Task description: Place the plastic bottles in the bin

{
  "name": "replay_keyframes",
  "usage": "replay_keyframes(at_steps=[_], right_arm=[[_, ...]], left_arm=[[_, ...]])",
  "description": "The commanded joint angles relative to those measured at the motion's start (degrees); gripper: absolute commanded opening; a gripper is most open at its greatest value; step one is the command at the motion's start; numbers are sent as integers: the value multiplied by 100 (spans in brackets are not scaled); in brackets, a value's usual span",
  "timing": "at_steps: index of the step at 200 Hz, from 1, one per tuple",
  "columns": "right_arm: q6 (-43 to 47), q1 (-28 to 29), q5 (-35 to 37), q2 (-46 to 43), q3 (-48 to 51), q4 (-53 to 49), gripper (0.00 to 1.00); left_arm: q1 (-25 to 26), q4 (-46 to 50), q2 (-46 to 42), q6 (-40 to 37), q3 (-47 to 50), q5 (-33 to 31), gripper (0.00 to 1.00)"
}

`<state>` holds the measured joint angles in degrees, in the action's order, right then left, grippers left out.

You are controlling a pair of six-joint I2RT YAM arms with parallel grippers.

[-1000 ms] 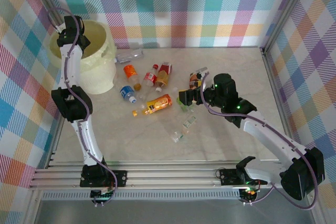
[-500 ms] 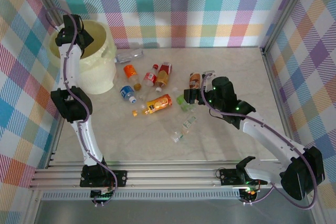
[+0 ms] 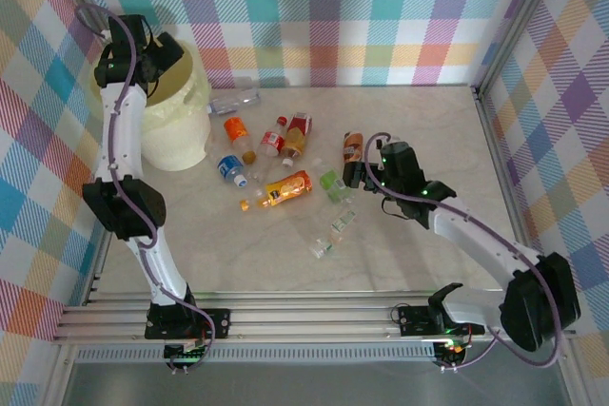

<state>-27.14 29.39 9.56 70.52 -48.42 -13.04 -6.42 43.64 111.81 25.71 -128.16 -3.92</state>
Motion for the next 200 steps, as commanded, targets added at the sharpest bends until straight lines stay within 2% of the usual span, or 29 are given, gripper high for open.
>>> replay_keyframes(at_steps=[1, 29, 59, 84, 125, 174, 200], right_arm=[[-230, -179, -171, 385, -273, -378, 100], [-331, -399, -467, 748, -361, -295, 100], [-297, -675, -760, 1110, -439, -189, 99], [-26, -861, -1013, 1476, -546, -175, 96], [321, -933, -940, 2030, -778, -364, 92], [470, -920, -1302, 2702, -1134, -384, 90], [499, -858, -1247, 3033, -1387, -431, 89]], left_arm=[[39, -571, -588, 18, 472, 835, 100], [83, -1233, -1312, 82, 1352, 1754, 100], [231, -1793, -2123, 204, 2285, 2345, 100], [338, -2025, -2703, 247, 2942, 2504, 100], [438, -2253, -3570, 606, 3867, 2951, 100], [628, -2029, -4358, 560, 4657, 2808, 100], [642, -1876, -4547, 490, 4870, 2735, 100]])
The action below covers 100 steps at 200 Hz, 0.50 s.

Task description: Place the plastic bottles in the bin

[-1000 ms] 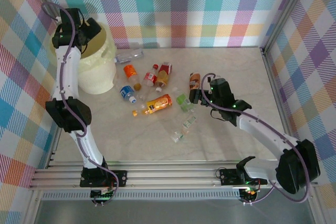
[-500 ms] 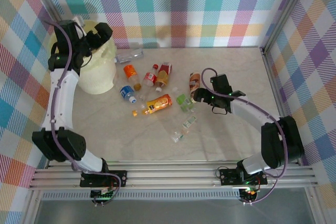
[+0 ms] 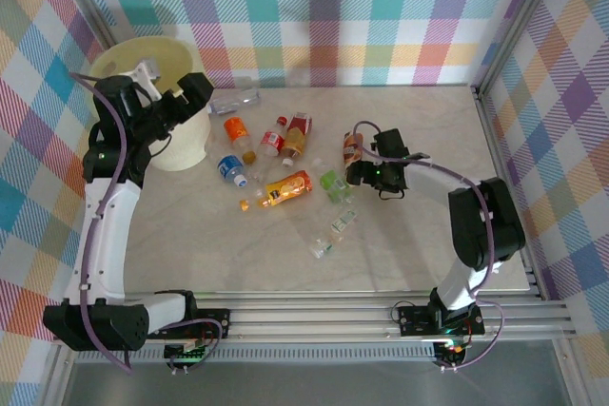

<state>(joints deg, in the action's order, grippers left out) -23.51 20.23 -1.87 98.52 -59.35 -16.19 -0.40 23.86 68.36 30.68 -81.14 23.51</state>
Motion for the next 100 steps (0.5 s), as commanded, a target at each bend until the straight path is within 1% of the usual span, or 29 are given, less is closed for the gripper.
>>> replay_keyframes(at_steps=[1, 20, 35, 61, 80, 100], right_arm=[[136, 63, -90, 244, -304, -119, 89], [209, 167, 81, 448, -521, -237, 89], [164, 236, 366, 589, -619, -287, 89], [92, 279, 643, 842, -851, -359, 85], [127, 369, 821, 1090, -1090, -552, 79], [145, 470, 1001, 1220, -1131, -536, 70]], left_arm=[[40, 111, -201, -8, 173, -10, 100], [40, 168, -290, -66, 322, -94, 100], [41, 203, -287, -78, 379, -117, 100], [40, 277, -211, -90, 405, -90, 100], [40, 278, -194, -79, 434, -108, 100], [49, 277, -192, -57, 433, -92, 100]])
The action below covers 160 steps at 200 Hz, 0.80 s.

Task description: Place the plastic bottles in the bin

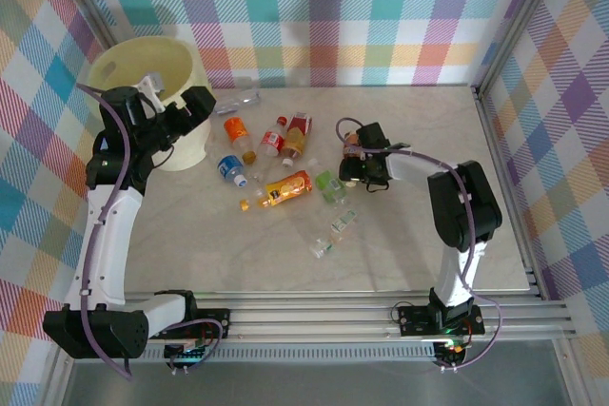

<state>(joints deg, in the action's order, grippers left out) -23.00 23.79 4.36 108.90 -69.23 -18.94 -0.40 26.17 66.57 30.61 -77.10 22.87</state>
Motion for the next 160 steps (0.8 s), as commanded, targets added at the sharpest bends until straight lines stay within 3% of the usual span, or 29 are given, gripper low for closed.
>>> replay_keyframes(at_steps=[1, 34, 87, 160], right_arm=[[99, 120, 384, 187, -143, -256, 70], [65, 174, 546, 249, -45, -137, 62], [424, 165, 561, 60, 199, 142, 40], [640, 174, 241, -1138, 1080, 713, 20]], left_arm=[[49, 46, -13, -48, 28, -29, 100], [110, 39, -6, -38, 23, 24, 100], [385, 54, 115, -54, -83, 70, 100], [947, -46, 362, -96, -182, -62, 100]])
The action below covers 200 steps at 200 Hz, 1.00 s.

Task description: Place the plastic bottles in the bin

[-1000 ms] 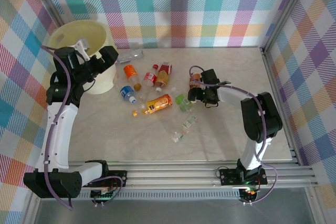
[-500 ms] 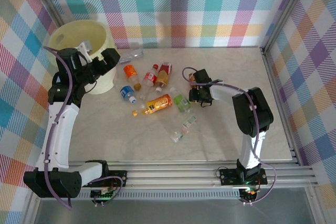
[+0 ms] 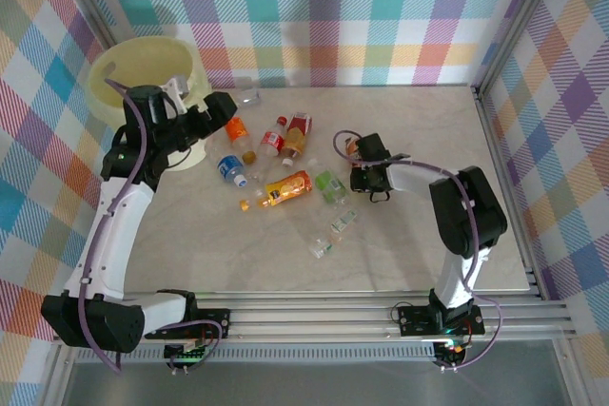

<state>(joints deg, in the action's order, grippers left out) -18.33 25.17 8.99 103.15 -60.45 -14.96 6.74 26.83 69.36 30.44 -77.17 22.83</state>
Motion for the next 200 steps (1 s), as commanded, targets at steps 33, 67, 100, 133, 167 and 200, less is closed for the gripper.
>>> replay_keyframes(at_steps=[33, 67, 100, 133, 167, 200], right_arm=[[224, 32, -751, -1208, 388, 351, 13], [225, 33, -1298, -1843, 595, 468, 10], [150, 32, -1770, -2463, 817, 619, 8], [102, 35, -2412, -2963, 988, 777, 6], [-154, 44, -3514, -3164, 1056, 1143, 6], [-575, 58, -4130, -3120, 1052, 1543, 6]], left_arm=[[737, -194, 292, -94, -132, -342, 100], [1230, -439, 641, -47, -166, -451, 100], [1640, -516, 1099, -44, -363, -453, 100], [2013, -868, 1443, -29, -449, -53, 100], [2471, -1327, 1770, -116, -452, 157, 100], [2534, -1602, 1853, -78, -329, -55, 100]])
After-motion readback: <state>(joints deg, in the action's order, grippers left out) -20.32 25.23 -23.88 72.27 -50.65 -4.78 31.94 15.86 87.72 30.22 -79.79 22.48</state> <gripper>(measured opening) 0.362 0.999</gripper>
